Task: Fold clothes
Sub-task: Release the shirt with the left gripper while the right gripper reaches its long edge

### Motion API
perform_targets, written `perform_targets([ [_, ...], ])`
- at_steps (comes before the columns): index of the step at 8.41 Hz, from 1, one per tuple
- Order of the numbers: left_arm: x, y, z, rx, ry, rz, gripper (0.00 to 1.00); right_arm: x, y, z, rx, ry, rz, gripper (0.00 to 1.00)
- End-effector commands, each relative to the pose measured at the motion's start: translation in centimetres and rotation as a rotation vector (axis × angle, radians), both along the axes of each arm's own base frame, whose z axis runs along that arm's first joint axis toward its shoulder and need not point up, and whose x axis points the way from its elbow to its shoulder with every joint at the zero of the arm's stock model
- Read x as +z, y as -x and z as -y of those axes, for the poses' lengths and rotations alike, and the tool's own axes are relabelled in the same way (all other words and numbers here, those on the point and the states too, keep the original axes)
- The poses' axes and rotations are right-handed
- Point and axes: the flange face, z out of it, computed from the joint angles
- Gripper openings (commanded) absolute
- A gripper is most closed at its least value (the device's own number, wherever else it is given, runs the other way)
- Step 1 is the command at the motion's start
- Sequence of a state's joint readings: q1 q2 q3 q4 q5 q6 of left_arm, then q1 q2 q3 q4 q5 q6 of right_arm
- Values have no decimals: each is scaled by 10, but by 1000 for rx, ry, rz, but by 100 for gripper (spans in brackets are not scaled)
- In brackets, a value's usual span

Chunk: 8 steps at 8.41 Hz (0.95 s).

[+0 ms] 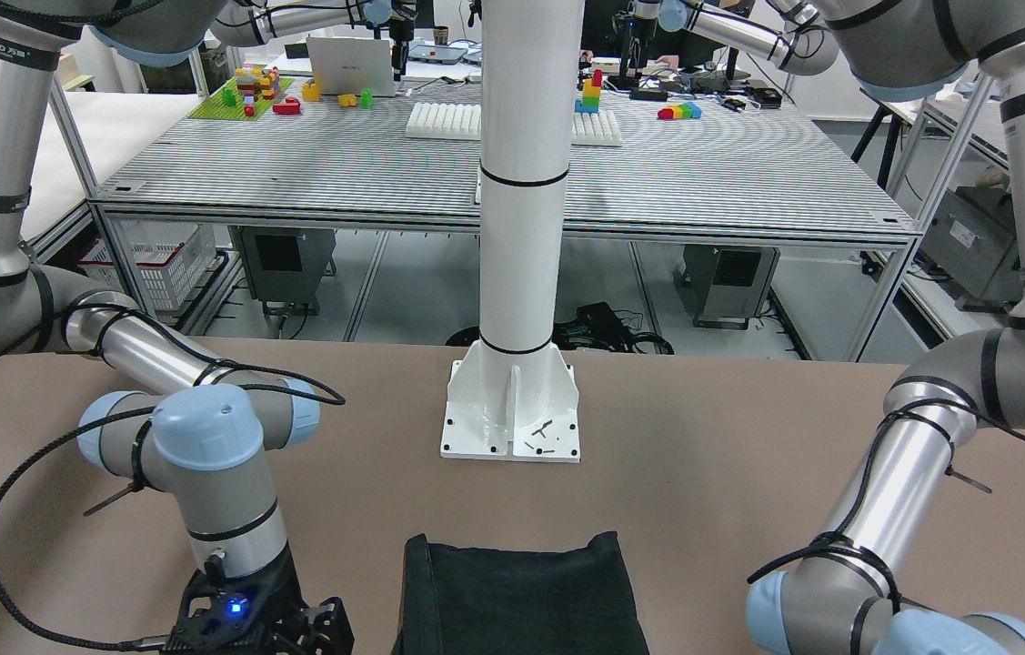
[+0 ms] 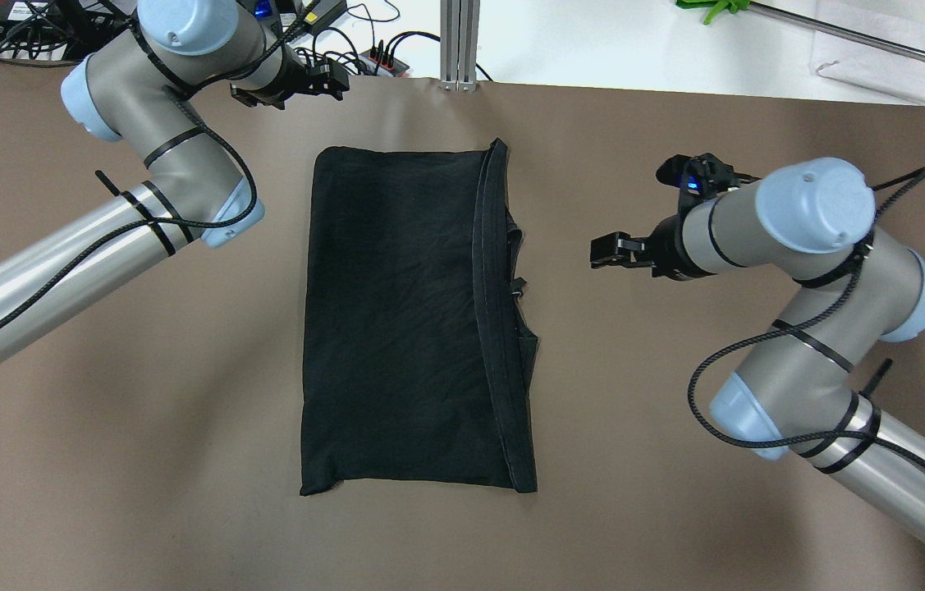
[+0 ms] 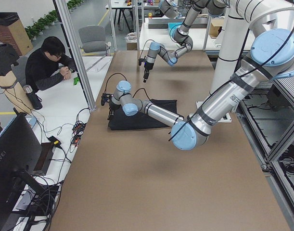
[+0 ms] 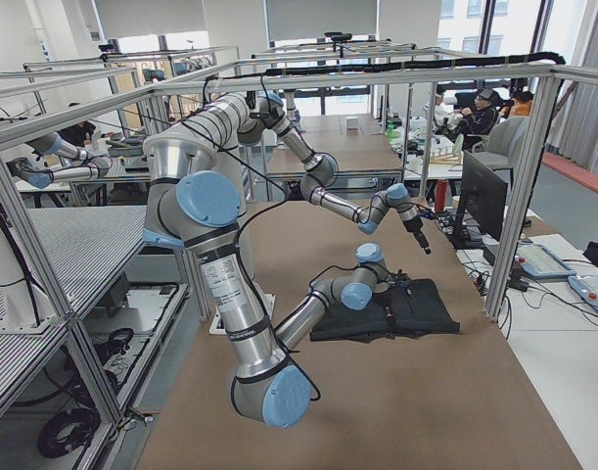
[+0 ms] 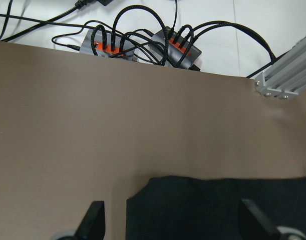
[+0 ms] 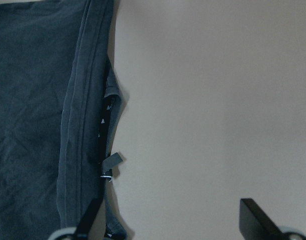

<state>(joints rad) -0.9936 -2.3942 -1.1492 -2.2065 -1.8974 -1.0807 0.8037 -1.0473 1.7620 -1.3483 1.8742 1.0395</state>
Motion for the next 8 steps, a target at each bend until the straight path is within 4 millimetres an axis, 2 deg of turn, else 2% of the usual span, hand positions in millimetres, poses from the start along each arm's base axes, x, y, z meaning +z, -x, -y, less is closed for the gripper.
perform_targets([
  [1,45,39,-4,57,-46,-16,94,-30,57,8,-27,-80,-105,94],
  [2,57,46,-6,58,-52,-25,94,-49,96,26,-17,-80,-130,94],
  [3,60,46,-6,58,-50,-23,94,-57,117,29,-21,-95,-152,94],
  [4,60,46,-6,58,-50,-23,94,-52,125,27,-30,-89,-161,94],
  [5,61,46,-6,58,-48,-23,94,-39,147,24,-53,-66,-188,94],
  [7,63,46,-6,56,-45,-21,94,-35,185,22,-52,-55,-234,94],
  [8,63,46,-6,54,-42,-24,94,-31,190,19,-54,-54,-241,94],
])
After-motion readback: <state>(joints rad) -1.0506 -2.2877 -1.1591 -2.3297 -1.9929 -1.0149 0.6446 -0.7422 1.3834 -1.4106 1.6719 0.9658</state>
